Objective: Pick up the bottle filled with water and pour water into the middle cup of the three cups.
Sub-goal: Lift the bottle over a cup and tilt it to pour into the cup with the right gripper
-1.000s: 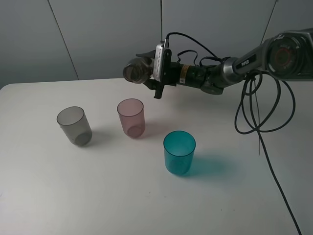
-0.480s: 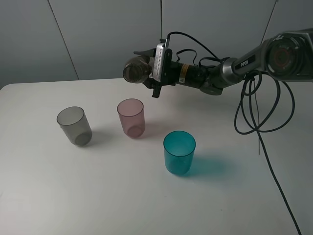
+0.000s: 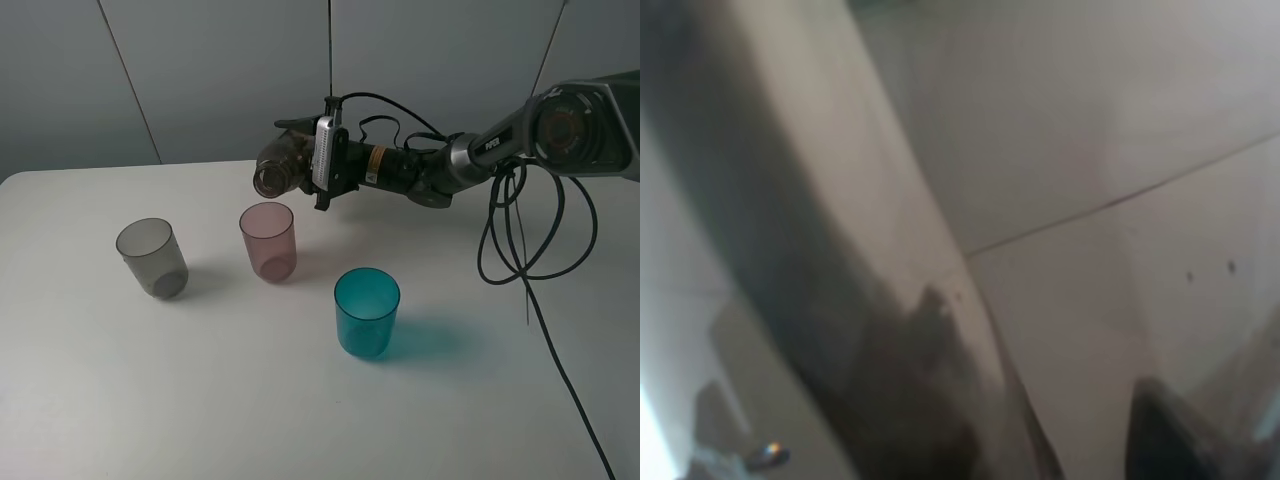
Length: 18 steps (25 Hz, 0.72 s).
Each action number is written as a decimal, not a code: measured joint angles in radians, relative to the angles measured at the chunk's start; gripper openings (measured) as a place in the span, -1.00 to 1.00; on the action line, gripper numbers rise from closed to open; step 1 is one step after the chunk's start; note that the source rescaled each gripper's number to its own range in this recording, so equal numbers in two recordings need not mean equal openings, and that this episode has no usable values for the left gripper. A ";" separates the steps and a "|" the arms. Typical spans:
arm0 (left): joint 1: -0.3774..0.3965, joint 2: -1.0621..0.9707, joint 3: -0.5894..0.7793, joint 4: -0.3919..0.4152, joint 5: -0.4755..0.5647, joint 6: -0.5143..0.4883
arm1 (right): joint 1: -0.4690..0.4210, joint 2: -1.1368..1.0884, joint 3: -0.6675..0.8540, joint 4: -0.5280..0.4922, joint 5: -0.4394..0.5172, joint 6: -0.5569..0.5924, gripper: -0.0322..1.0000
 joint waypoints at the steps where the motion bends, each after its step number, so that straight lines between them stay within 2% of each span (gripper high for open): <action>1: 0.000 0.000 0.000 0.000 0.000 0.000 | 0.000 0.000 0.000 0.000 0.000 -0.013 -0.94; 10: 0.000 0.000 0.000 0.000 0.000 0.000 | 0.000 0.000 0.000 0.002 0.000 -0.112 -0.94; 18: 0.000 0.000 0.000 0.000 0.000 0.000 | 0.000 0.000 -0.016 0.004 0.018 -0.146 -0.94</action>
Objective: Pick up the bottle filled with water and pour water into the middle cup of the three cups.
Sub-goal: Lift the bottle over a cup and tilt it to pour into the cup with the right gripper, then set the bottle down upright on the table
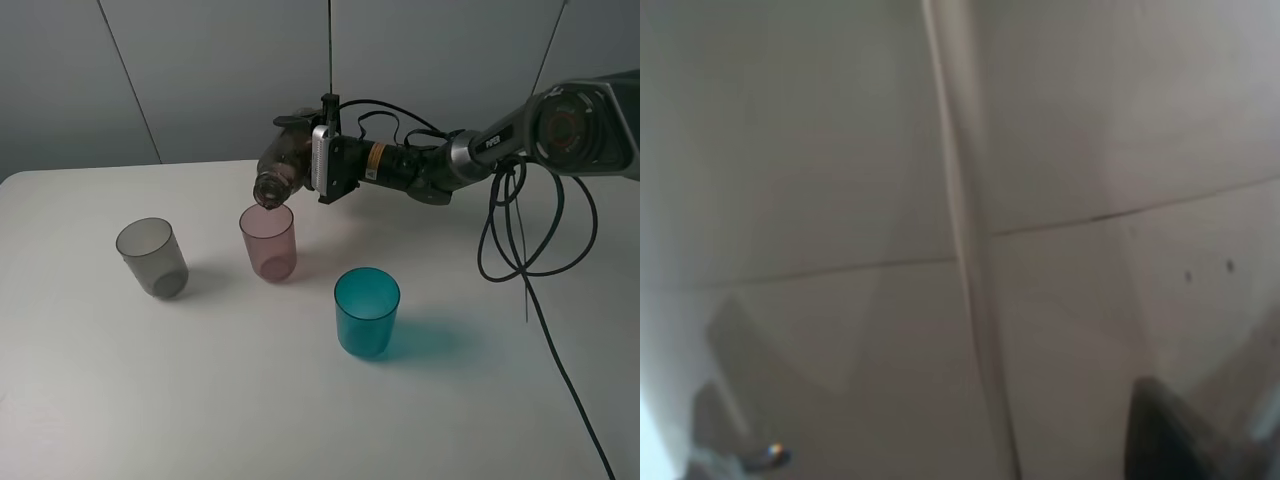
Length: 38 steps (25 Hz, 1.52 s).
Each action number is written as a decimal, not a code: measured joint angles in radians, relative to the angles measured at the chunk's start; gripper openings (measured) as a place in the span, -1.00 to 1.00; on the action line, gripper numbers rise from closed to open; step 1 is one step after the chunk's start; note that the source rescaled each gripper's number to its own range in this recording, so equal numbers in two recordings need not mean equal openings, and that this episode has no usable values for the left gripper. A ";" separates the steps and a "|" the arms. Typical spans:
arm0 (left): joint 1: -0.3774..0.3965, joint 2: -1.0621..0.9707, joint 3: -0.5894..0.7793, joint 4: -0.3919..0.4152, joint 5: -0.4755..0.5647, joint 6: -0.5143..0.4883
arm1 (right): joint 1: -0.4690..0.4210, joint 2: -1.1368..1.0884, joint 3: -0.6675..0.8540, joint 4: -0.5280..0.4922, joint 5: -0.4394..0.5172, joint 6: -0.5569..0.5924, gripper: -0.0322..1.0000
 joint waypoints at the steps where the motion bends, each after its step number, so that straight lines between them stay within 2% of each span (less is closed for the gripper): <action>1: 0.000 0.000 0.000 0.000 0.000 0.000 | 0.000 0.000 -0.002 0.000 0.000 -0.002 -0.94; 38: 0.000 0.000 0.000 0.000 0.000 0.000 | -0.006 0.000 -0.043 -0.004 0.014 -0.081 -0.94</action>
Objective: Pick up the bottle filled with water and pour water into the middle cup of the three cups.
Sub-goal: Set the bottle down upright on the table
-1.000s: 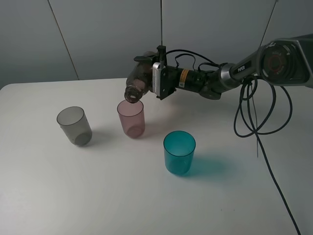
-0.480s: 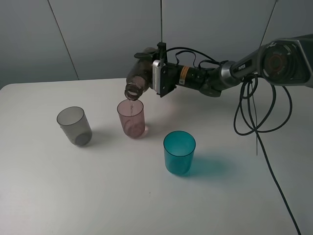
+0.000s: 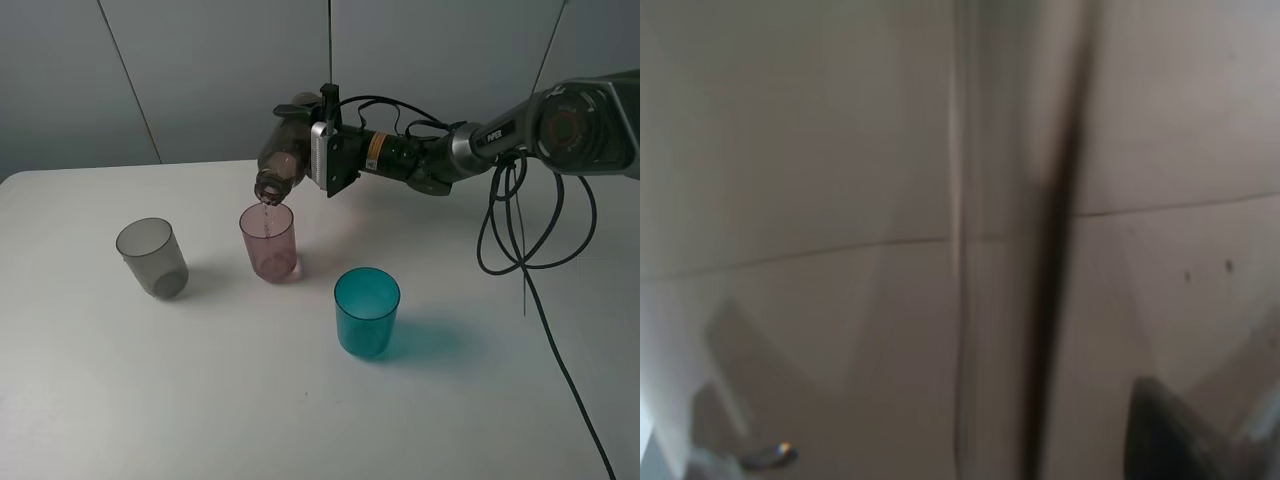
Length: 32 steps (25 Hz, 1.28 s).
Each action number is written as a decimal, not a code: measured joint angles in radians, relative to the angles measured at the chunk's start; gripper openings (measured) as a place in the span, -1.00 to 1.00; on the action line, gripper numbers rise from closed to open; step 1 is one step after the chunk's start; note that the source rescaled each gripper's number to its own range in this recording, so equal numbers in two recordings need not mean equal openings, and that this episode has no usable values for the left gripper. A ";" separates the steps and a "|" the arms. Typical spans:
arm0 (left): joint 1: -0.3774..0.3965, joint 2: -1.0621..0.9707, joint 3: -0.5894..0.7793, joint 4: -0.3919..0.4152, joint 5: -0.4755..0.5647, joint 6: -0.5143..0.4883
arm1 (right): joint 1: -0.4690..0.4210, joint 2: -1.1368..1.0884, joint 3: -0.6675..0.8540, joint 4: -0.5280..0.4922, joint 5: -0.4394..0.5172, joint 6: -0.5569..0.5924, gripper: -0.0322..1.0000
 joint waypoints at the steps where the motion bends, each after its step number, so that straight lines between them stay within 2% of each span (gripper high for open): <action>1: 0.000 0.000 0.000 0.000 0.000 0.000 | 0.000 0.000 0.000 0.000 0.000 -0.004 -0.94; 32: 0.000 0.000 0.000 0.000 0.000 -0.004 | -0.011 -0.002 -0.010 -0.004 0.005 -0.061 -0.94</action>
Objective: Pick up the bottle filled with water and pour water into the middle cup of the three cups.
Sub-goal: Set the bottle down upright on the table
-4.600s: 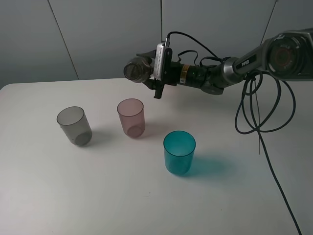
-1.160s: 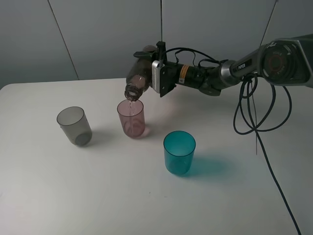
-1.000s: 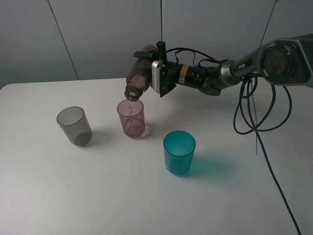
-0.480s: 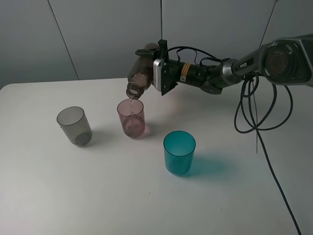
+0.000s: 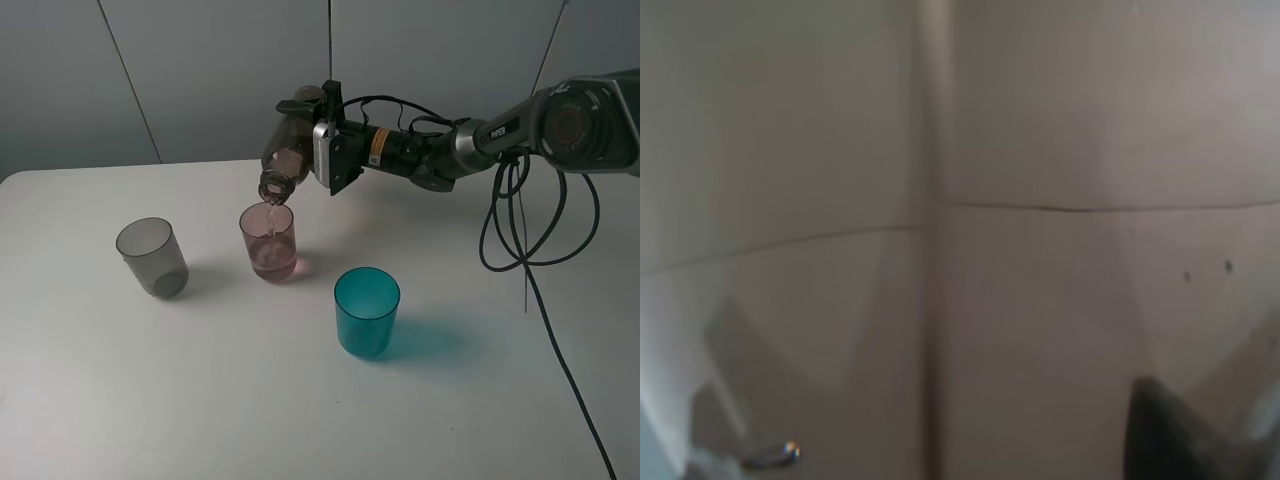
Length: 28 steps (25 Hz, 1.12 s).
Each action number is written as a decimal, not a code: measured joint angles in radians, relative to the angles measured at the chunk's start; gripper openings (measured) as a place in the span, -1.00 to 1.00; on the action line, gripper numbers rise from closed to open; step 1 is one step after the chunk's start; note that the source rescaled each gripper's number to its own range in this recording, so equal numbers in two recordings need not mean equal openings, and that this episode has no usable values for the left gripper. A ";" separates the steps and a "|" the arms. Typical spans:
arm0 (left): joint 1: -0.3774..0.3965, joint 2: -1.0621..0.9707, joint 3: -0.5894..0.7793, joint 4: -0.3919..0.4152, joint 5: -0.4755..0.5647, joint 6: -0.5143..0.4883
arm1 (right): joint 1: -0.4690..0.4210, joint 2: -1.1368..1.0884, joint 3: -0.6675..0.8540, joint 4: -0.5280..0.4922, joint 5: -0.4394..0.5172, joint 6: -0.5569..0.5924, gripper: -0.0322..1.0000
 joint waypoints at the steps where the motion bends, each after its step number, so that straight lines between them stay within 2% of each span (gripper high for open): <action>1: 0.000 0.000 0.000 0.000 0.000 0.000 | 0.000 0.000 0.000 0.000 0.000 -0.002 -0.94; 28: 0.000 0.000 0.000 0.000 0.000 0.000 | -0.002 -0.017 0.000 0.000 0.000 -0.044 -0.94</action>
